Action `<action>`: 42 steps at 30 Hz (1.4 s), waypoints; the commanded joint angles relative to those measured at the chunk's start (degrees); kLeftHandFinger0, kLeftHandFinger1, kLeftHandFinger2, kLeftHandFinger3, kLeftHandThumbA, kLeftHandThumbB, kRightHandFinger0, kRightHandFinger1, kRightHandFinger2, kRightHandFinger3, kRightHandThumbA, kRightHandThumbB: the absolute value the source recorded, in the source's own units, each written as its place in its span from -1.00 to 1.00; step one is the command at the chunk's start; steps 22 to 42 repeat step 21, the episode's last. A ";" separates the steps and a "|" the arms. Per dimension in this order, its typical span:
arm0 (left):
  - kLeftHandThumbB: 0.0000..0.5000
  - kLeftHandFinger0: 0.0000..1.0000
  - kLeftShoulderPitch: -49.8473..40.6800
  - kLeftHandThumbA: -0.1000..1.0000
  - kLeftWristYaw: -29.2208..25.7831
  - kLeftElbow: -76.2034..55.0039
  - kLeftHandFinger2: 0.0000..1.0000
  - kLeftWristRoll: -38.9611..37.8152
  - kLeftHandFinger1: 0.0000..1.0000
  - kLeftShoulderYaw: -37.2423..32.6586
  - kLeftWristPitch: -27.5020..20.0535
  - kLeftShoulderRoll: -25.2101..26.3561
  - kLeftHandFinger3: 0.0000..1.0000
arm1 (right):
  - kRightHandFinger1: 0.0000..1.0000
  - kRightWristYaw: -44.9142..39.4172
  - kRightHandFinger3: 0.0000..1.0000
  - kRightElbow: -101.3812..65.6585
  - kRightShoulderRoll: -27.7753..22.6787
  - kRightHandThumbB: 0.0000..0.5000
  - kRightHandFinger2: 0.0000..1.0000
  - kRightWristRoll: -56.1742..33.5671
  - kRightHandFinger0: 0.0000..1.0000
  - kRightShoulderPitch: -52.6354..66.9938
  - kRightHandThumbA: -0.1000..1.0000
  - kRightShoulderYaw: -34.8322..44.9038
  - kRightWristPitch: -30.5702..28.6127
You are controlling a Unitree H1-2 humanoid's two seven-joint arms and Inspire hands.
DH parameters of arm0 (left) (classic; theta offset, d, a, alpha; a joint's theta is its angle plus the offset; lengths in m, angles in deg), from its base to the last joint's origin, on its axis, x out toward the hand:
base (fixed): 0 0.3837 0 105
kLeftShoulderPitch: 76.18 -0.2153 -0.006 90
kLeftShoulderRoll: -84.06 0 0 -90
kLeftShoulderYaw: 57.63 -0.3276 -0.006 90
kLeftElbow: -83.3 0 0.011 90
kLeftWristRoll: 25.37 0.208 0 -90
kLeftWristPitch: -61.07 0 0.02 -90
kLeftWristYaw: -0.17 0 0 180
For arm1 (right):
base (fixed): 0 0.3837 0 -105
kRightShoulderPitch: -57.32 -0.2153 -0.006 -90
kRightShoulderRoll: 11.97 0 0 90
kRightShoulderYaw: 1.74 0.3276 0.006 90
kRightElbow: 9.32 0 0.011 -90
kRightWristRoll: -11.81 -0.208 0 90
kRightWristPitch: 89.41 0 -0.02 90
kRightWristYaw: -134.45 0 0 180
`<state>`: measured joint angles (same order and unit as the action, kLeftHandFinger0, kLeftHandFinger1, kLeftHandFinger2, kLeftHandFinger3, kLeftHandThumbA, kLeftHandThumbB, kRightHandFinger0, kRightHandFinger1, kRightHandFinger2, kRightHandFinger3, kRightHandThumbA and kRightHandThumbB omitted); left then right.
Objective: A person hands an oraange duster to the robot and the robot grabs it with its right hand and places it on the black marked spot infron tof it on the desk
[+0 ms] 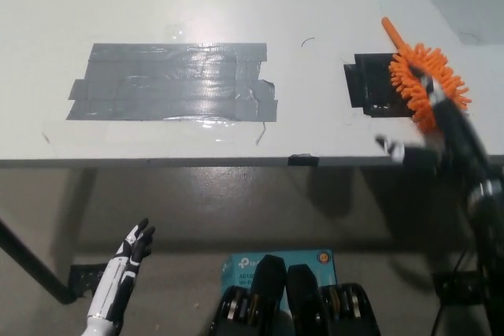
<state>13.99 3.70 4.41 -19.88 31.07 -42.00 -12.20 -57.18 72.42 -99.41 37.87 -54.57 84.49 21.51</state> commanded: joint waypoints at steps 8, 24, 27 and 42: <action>-0.19 1.00 8.04 0.93 0.95 -0.83 1.00 -1.40 1.00 -0.26 -0.04 -0.31 1.00 | 1.00 5.98 1.00 -12.32 6.08 -0.47 1.00 -17.52 1.00 17.49 0.75 4.97 -22.87; -0.25 1.00 5.27 0.87 1.01 -1.76 1.00 -1.50 1.00 -0.52 -0.30 -0.60 1.00 | 1.00 3.76 1.00 3.47 9.07 -0.54 1.00 -22.63 1.00 18.69 0.63 6.71 -25.62; -0.25 1.00 5.27 0.87 1.01 -1.76 1.00 -1.50 1.00 -0.52 -0.30 -0.60 1.00 | 1.00 3.76 1.00 3.47 9.07 -0.54 1.00 -22.63 1.00 18.69 0.63 6.71 -25.62; -0.25 1.00 5.27 0.87 1.01 -1.76 1.00 -1.50 1.00 -0.52 -0.30 -0.60 1.00 | 1.00 3.76 1.00 3.47 9.07 -0.54 1.00 -22.63 1.00 18.69 0.63 6.71 -25.62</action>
